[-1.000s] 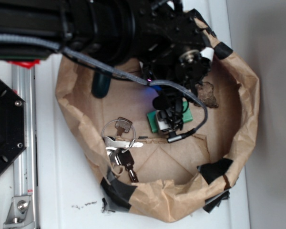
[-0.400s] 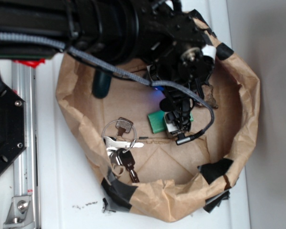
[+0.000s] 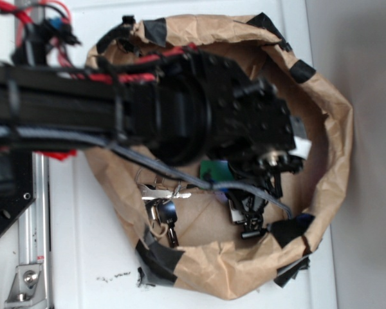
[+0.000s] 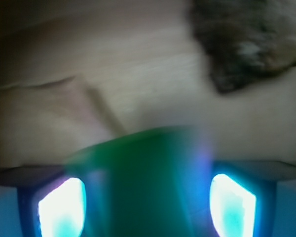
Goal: Grab the green block.
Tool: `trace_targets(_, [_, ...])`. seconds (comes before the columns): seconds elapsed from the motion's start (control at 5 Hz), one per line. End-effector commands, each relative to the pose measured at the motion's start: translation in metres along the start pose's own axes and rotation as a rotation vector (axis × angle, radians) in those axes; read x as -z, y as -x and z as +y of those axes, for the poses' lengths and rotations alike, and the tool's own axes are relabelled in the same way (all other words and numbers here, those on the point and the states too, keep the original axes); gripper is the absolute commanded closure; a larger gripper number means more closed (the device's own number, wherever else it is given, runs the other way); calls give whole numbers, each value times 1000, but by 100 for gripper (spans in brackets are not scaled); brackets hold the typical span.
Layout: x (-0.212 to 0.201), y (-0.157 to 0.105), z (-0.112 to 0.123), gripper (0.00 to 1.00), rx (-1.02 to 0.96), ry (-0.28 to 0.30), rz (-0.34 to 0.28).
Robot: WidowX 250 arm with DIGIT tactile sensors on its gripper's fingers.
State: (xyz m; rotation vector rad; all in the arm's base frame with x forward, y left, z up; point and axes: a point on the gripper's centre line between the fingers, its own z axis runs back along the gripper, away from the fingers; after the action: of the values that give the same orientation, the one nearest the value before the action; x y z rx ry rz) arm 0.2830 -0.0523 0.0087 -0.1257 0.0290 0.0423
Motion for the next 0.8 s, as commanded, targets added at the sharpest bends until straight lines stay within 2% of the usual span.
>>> trace_targets(0.0, [3, 11, -13, 100, 29, -18, 24])
trace_targets(0.2, [-17, 13, -4, 100, 85, -31, 41])
trace_targets(0.4, [-63, 26, 17, 100, 111, -61, 52])
trace_targets(0.6, [-112, 55, 32, 100, -78, -74, -149])
